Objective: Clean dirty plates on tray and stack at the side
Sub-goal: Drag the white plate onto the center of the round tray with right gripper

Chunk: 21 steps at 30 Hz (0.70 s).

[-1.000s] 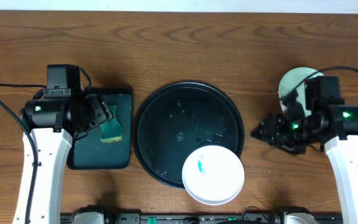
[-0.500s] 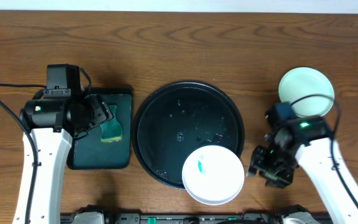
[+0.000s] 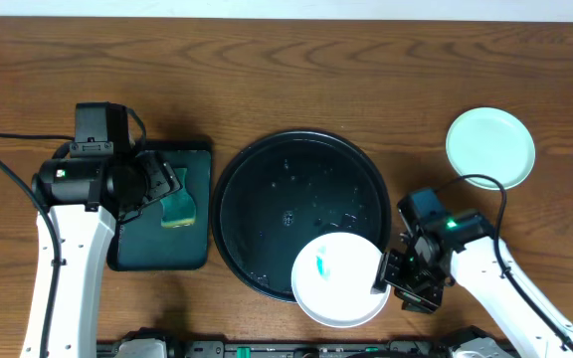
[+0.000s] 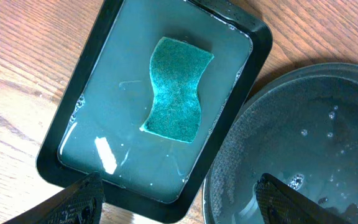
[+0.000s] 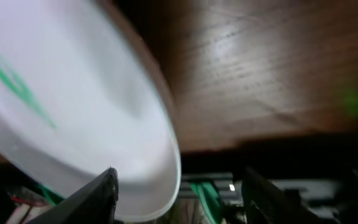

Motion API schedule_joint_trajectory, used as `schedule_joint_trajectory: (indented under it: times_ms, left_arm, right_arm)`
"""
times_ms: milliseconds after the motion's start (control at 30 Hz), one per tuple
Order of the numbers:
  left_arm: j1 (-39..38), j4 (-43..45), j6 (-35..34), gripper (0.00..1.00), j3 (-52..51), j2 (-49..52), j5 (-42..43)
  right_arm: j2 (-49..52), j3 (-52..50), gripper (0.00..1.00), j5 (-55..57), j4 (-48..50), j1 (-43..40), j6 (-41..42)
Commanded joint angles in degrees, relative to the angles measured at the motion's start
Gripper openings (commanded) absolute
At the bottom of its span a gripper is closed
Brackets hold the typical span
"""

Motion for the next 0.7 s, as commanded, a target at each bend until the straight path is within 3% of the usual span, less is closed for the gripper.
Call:
schedule_joint_trajectory:
  times_ms: [0,100,500,667]
  left_arm:
    - [0.13,-0.11,-0.48,0.79,-0.28,0.44,-0.13]
    - [0.15,-0.11,-0.48,0.79,-0.28,0.44,-0.13]
    - [0.13,-0.11,-0.50,0.79,-0.28,0.44,-0.13]
    - [0.13,-0.11,-0.50,0.79,-0.28,0.44,-0.13]
  right_arm:
    - [-0.24,-3.23,0.56,-0.50,1.75,0.70,2.91]
    - [-0.24,-4.70,0.41,-0.48,4.35,0.70,2.91]
    - [-0.24,-4.76,0.02,-0.50,9.35,0.70,2.86]
    - [-0.24,-4.74,0.01,-0.50,10.75,0.70,2.51]
